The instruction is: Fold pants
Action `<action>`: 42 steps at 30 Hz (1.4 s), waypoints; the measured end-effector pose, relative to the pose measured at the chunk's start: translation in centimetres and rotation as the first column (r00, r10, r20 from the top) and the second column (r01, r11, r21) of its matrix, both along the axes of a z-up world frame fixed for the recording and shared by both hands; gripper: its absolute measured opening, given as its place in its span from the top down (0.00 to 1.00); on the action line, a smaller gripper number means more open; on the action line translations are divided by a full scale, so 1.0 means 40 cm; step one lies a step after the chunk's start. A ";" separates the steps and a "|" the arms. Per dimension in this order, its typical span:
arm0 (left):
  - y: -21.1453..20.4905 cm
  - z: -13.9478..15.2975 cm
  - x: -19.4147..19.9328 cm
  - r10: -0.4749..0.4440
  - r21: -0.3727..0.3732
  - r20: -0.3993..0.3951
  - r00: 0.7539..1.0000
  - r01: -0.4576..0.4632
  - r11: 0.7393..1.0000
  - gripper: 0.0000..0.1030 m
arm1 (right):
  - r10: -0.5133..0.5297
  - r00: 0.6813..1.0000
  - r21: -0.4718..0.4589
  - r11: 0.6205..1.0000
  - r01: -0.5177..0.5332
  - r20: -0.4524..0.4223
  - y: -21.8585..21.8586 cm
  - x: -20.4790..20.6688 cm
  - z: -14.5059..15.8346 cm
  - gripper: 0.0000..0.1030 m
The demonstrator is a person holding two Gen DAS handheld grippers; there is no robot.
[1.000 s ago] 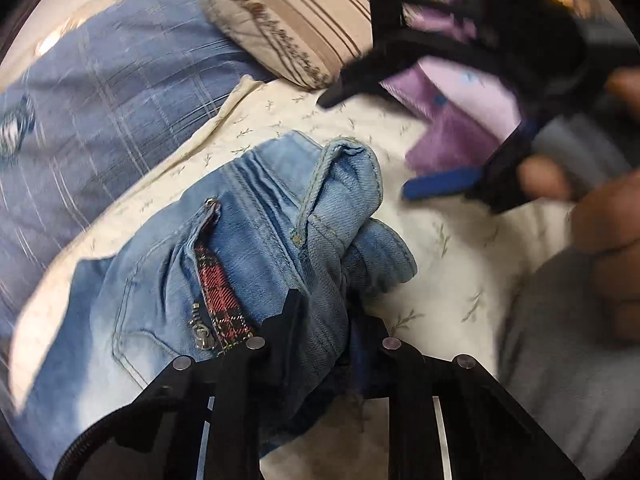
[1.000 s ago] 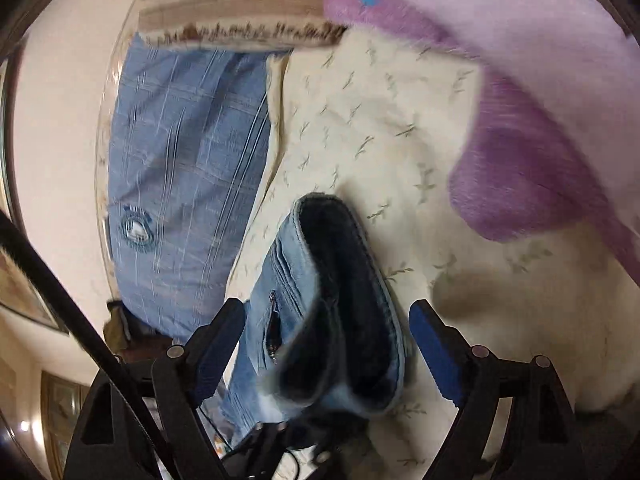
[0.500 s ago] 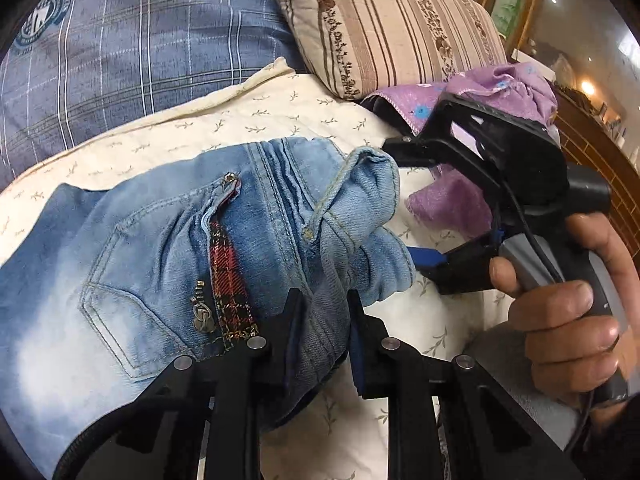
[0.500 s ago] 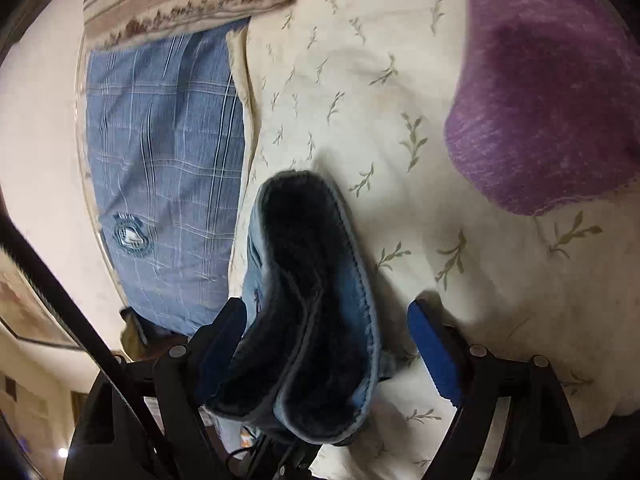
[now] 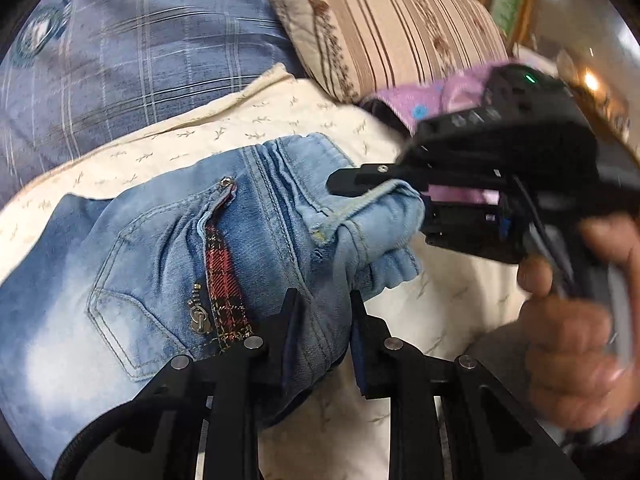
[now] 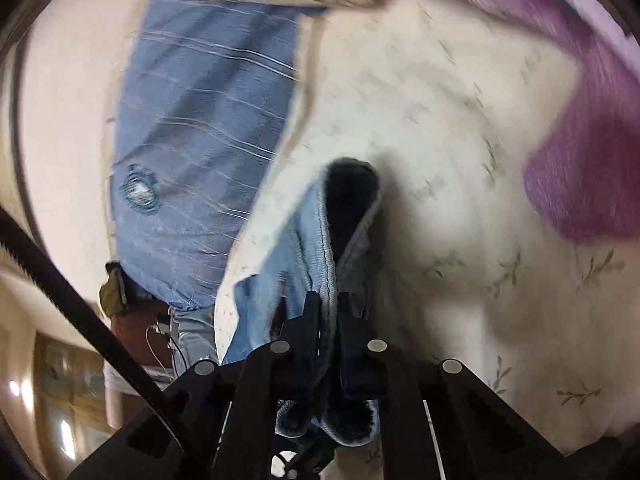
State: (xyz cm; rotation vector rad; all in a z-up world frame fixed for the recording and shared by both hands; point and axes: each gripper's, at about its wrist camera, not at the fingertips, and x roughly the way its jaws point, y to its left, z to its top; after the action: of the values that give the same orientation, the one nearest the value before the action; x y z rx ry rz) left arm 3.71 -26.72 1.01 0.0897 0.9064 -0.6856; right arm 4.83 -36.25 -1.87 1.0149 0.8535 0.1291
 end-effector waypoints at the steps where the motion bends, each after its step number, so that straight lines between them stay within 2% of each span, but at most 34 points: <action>1: 0.006 0.001 0.001 0.009 -0.011 -0.005 1.000 -0.009 1.000 0.80 | 0.011 1.000 -0.024 1.000 -0.010 0.027 0.007 -0.002 0.016 0.93; 4: 0.024 0.011 0.002 0.049 -0.056 -0.013 0.999 -0.050 0.997 0.80 | 0.052 0.995 -0.096 0.994 -0.044 0.087 0.035 0.005 0.070 0.93; 7: 0.090 0.041 0.005 0.109 -0.183 -0.055 0.992 -0.118 0.976 0.81 | 0.096 0.986 -0.125 0.989 -0.079 0.140 0.076 0.017 0.127 0.93; 9: 0.172 0.070 -0.002 0.154 -0.299 -0.083 0.985 -0.172 0.939 0.81 | 0.159 0.970 -0.165 0.978 -0.129 0.185 0.132 0.029 0.184 0.93; 12: 0.296 0.106 -0.023 0.216 -0.390 -0.080 0.973 -0.230 0.892 0.80 | 0.273 0.933 -0.198 0.953 -0.229 0.234 0.238 0.055 0.262 0.93; 13: 0.329 0.109 -0.025 0.232 -0.408 -0.091 0.969 -0.248 0.879 0.80 | 0.309 0.921 -0.221 0.940 -0.258 0.236 0.285 0.071 0.280 0.93; 14: 0.390 0.110 -0.028 0.260 -0.441 -0.117 0.959 -0.285 0.851 0.81 | 0.359 0.904 -0.251 0.920 -0.301 0.232 0.345 0.090 0.299 0.93; 17: 0.526 0.095 -0.031 0.338 -0.480 -0.186 0.923 -0.385 0.788 0.82 | 0.464 0.858 -0.295 0.870 -0.395 0.219 0.491 0.135 0.310 0.93; 19: 0.620 0.061 -0.033 0.399 -0.445 -0.223 0.889 -0.457 0.770 0.81 | 0.523 0.831 -0.285 0.839 -0.463 0.190 0.594 0.176 0.278 0.93; 22: 0.718 -0.009 -0.042 0.464 -0.373 -0.280 0.840 -0.541 0.754 0.80 | 0.587 0.801 -0.277 0.794 -0.541 0.119 0.706 0.210 0.181 0.91; 23: 0.733 -0.025 -0.046 0.477 -0.354 -0.297 0.827 -0.560 0.750 0.75 | 0.606 0.791 -0.264 0.779 -0.568 0.087 0.742 0.222 0.137 0.89; 24: 0.754 -0.048 -0.050 0.505 -0.316 -0.322 0.801 -0.594 0.740 0.70 | 0.619 0.783 -0.249 0.770 -0.587 0.069 0.760 0.224 0.102 0.82; 25: 0.766 -0.062 -0.054 0.534 -0.280 -0.333 0.777 -0.622 0.731 0.64 | 0.626 0.778 -0.226 0.766 -0.601 0.051 0.775 0.226 0.067 0.82; 27: 0.789 -0.075 -0.059 0.558 -0.255 -0.356 0.750 -0.652 0.714 0.62 | 0.610 0.793 -0.174 0.780 -0.600 0.001 0.777 0.220 0.012 0.82; 29: 0.806 -0.072 -0.053 0.538 -0.272 -0.383 0.751 -0.648 0.711 0.58 | 0.585 0.810 -0.152 0.805 -0.573 0.048 0.739 0.193 0.029 0.71; 31: 0.828 -0.062 -0.038 0.541 -0.276 -0.396 0.742 -0.658 0.700 0.56 | 0.542 0.836 -0.184 0.834 -0.521 0.092 0.688 0.170 0.076 0.30; 32: 0.831 -0.060 -0.038 0.544 -0.279 -0.401 0.737 -0.664 0.694 0.54 | 0.514 0.851 -0.218 0.848 -0.484 0.110 0.655 0.147 0.099 0.27; 33: 0.842 -0.054 -0.033 0.537 -0.291 -0.408 0.739 -0.662 0.691 0.53 | 0.492 0.862 -0.261 0.854 -0.450 0.124 0.626 0.124 0.122 0.27; 35: 0.854 -0.040 -0.029 0.522 -0.316 -0.412 0.747 -0.655 0.687 0.47 | 0.487 0.866 -0.334 0.840 -0.428 0.114 0.570 0.081 0.144 0.27; 37: 0.868 -0.032 -0.027 0.541 -0.319 -0.414 0.732 -0.673 0.667 0.45 | 0.501 0.860 -0.395 0.813 -0.428 0.098 0.540 0.040 0.145 0.27; 39: 0.897 -0.026 -0.019 0.596 -0.310 -0.394 0.700 -0.711 0.631 0.44 | 0.512 0.856 -0.458 0.779 -0.429 0.070 0.522 -0.008 0.128 0.27; 40: 0.897 -0.019 -0.029 0.613 -0.287 -0.386 0.689 -0.721 0.631 0.46 | 0.511 0.858 -0.474 0.770 -0.427 0.057 0.517 -0.026 0.114 0.27; 41: 0.895 -0.017 -0.020 0.622 -0.252 -0.381 0.684 -0.724 0.642 0.47 | 0.503 0.863 -0.474 0.770 -0.427 0.041 0.514 -0.037 0.094 0.26; 42: 0.889 -0.025 0.001 0.600 -0.239 -0.383 0.702 -0.703 0.670 0.47 | 0.503 0.864 -0.458 0.772 -0.440 0.017 0.512 -0.040 0.067 0.26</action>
State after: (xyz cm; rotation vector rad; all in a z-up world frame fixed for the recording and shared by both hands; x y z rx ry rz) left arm 3.74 8.83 0.00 -0.6762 0.9732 -0.1611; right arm 3.24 -15.78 0.83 0.3380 0.9431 0.4143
